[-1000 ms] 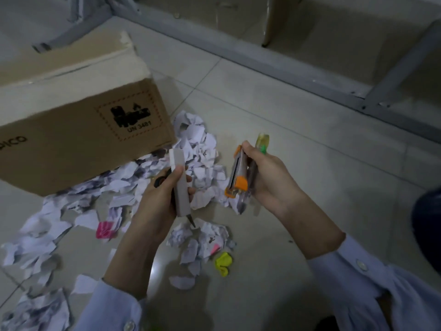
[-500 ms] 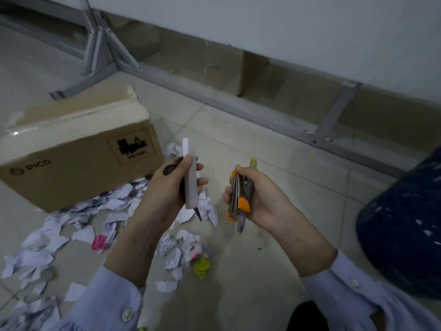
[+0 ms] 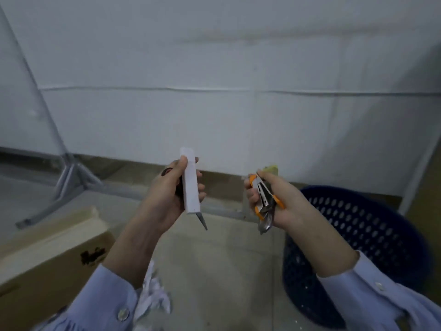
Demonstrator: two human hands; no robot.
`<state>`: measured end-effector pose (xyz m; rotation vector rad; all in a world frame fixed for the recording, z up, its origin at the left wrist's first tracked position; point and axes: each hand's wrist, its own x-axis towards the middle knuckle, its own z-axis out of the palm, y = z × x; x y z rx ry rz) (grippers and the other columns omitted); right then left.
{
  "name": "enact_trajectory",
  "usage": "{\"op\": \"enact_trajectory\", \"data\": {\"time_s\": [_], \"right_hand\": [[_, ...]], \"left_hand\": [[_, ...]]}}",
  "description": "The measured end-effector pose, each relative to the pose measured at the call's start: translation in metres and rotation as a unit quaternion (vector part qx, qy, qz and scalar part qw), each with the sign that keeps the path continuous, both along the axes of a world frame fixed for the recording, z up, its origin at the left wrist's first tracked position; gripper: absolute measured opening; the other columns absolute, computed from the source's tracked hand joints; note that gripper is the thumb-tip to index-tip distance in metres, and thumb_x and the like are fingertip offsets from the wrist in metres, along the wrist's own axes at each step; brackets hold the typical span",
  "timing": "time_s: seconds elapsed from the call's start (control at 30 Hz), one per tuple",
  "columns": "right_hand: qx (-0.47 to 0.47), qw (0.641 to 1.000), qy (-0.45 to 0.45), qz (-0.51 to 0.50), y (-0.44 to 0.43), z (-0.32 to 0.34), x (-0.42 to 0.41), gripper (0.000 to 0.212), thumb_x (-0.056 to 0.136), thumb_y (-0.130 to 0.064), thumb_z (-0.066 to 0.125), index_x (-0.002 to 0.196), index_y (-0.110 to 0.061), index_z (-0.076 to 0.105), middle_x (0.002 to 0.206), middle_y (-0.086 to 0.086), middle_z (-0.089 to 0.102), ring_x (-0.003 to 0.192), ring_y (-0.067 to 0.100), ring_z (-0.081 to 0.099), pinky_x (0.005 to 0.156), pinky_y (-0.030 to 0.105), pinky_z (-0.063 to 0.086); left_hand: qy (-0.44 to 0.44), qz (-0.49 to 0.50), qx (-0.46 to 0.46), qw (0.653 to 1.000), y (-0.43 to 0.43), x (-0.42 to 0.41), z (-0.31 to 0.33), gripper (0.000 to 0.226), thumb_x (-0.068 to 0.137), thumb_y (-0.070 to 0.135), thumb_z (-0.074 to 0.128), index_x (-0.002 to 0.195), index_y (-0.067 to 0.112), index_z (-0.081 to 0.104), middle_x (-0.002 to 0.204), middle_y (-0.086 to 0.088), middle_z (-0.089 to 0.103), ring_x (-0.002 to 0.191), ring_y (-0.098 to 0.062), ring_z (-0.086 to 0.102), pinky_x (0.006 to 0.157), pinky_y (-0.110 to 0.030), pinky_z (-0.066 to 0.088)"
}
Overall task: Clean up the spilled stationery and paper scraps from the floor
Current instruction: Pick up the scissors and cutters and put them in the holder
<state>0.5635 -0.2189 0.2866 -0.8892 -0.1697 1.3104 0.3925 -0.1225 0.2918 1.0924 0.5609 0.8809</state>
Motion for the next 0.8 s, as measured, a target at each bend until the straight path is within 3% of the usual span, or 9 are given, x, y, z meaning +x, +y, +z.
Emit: {"op": "enact_trajectory", "data": {"time_s": [0.13, 0.23, 0.37, 0.43, 0.53, 0.67, 0.73, 0.8], "right_hand": [[0.038, 0.996, -0.074, -0.036, -0.041, 0.057, 0.037, 0.027, 0.1, -0.03, 0.045, 0.087, -0.007, 0.051, 0.066, 0.005, 0.058, 0.038, 0.013, 0.048, 0.037, 0.019, 0.044], [0.048, 0.99, -0.11, -0.078, -0.072, 0.096, 0.059, 0.026, 0.099, -0.031, 0.048, 0.109, -0.008, 0.054, 0.069, 0.005, 0.067, 0.044, 0.015, 0.051, 0.04, 0.022, 0.046], [0.067, 0.978, -0.143, -0.133, -0.115, 0.142, 0.074, 0.037, 0.1, -0.017, 0.047, 0.133, -0.002, 0.044, 0.09, 0.015, 0.07, 0.041, 0.015, 0.057, 0.041, 0.022, 0.047], [0.087, 0.973, -0.152, -0.151, -0.132, 0.161, 0.076, 0.037, 0.1, -0.015, 0.046, 0.132, 0.003, 0.044, 0.094, 0.018, 0.068, 0.04, 0.016, 0.058, 0.042, 0.021, 0.049], [0.116, 0.966, -0.17, -0.158, -0.158, 0.188, 0.074, 0.024, 0.101, -0.023, 0.044, 0.105, -0.001, 0.052, 0.095, 0.017, 0.067, 0.042, 0.016, 0.057, 0.049, 0.027, 0.054], [0.098, 0.946, -0.265, -0.161, -0.19, 0.215, 0.07, 0.031, 0.101, -0.04, 0.039, 0.106, -0.011, 0.049, 0.094, 0.013, 0.067, 0.063, 0.021, 0.059, 0.083, 0.053, 0.051], [0.072, 0.931, -0.313, -0.175, -0.202, 0.225, 0.068, 0.033, 0.099, -0.043, 0.04, 0.106, -0.014, 0.052, 0.089, 0.011, 0.066, 0.064, 0.021, 0.059, 0.082, 0.055, 0.051], [0.056, 0.915, -0.345, -0.2, -0.214, 0.233, 0.068, 0.033, 0.099, -0.043, 0.042, 0.103, -0.012, 0.053, 0.08, 0.009, 0.06, 0.059, 0.02, 0.054, 0.07, 0.044, 0.053]], "left_hand": [[-0.032, -0.04, 0.035, 0.998, -0.032, 0.041, 0.057, 0.035, 0.098, 0.038, 0.041, 0.109, 0.009, 0.059, 0.079, -0.005, 0.056, 0.059, -0.016, 0.055, 0.052, -0.026, 0.052], [-0.04, -0.07, 0.045, 0.996, -0.057, 0.072, 0.091, 0.034, 0.097, 0.036, 0.044, 0.104, 0.007, 0.061, 0.08, -0.005, 0.056, 0.063, -0.017, 0.053, 0.052, -0.026, 0.052], [-0.049, -0.099, 0.073, 0.991, -0.084, 0.104, 0.129, 0.032, 0.095, 0.036, 0.05, 0.099, 0.006, 0.062, 0.079, -0.004, 0.055, 0.065, -0.016, 0.052, 0.061, -0.029, 0.052], [-0.064, -0.11, 0.086, 0.988, -0.095, 0.115, 0.147, 0.029, 0.094, 0.034, 0.051, 0.098, 0.007, 0.061, 0.079, -0.004, 0.053, 0.067, -0.017, 0.051, 0.068, -0.032, 0.049], [-0.093, -0.129, 0.12, 0.98, -0.108, 0.132, 0.175, 0.025, 0.093, 0.033, 0.051, 0.094, 0.01, 0.06, 0.08, -0.002, 0.051, 0.066, -0.016, 0.049, 0.068, -0.032, 0.046], [-0.123, -0.156, 0.171, 0.965, -0.127, 0.155, 0.207, 0.026, 0.094, 0.034, 0.049, 0.104, 0.01, 0.057, 0.081, 0.001, 0.052, 0.067, -0.012, 0.047, 0.068, -0.027, 0.042], [-0.133, -0.166, 0.192, 0.958, -0.137, 0.164, 0.219, 0.025, 0.093, 0.034, 0.05, 0.105, 0.013, 0.058, 0.082, 0.003, 0.052, 0.071, -0.009, 0.048, 0.072, -0.025, 0.041], [-0.141, -0.181, 0.203, 0.952, -0.149, 0.174, 0.23, 0.021, 0.091, 0.034, 0.054, 0.099, 0.016, 0.059, 0.081, 0.004, 0.052, 0.071, -0.009, 0.048, 0.071, -0.025, 0.042]]}}
